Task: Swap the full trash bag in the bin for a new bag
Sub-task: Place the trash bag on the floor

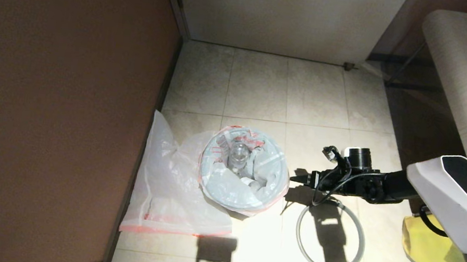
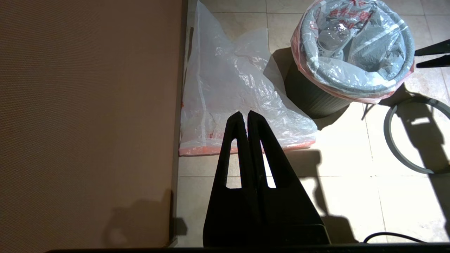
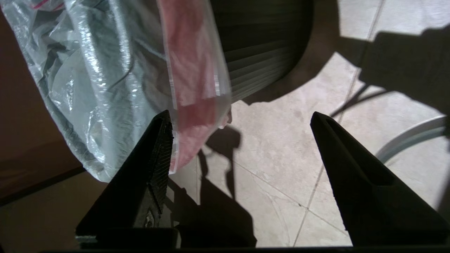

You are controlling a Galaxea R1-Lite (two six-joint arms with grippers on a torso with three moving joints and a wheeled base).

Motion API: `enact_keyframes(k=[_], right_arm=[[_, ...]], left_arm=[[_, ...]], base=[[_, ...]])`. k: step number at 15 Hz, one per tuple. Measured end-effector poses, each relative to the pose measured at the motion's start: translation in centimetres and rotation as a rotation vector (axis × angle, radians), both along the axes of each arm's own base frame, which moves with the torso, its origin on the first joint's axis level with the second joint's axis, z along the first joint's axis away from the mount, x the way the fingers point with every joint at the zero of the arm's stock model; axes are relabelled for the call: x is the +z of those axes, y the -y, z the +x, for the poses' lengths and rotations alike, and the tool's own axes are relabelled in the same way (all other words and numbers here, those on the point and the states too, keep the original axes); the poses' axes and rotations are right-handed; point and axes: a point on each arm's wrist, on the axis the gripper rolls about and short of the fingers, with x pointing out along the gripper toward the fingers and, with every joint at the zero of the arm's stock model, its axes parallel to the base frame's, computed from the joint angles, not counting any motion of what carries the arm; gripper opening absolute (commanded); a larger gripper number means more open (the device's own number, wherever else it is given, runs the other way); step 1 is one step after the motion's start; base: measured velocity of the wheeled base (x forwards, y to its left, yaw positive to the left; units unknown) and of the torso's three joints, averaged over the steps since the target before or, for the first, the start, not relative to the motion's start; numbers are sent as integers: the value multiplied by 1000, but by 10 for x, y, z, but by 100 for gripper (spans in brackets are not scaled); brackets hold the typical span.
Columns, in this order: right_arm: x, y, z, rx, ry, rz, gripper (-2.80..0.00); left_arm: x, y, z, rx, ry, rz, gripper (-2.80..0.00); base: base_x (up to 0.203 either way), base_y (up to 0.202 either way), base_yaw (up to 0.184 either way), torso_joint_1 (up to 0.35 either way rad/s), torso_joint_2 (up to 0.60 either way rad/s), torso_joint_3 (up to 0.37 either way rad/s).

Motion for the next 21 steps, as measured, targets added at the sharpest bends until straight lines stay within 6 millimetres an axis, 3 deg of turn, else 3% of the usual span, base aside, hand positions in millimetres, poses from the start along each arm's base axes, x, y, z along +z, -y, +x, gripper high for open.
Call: enact_keyframes(k=[7, 13, 18, 19, 21], right_arm=[[-13, -11, 7, -7, 33, -50, 0], [-38, -19, 14, -85, 108, -223, 0], [-45, -27, 17, -101, 103, -184, 0], [-46, -28, 17, -96, 102, -183, -280], [-49, -28, 17, -95, 98, -185, -280]], left_arm=[[0, 0, 0, 0, 0, 0, -280], [0, 0, 0, 0, 0, 0, -280], [0, 0, 0, 0, 0, 0, -280], [0, 0, 0, 0, 0, 0, -280], [0, 0, 0, 0, 0, 0, -280]], base=[[0, 0, 0, 0, 0, 0], [0, 0, 0, 0, 0, 0], [0, 0, 0, 0, 0, 0], [0, 0, 0, 0, 0, 0], [0, 0, 0, 0, 0, 0]])
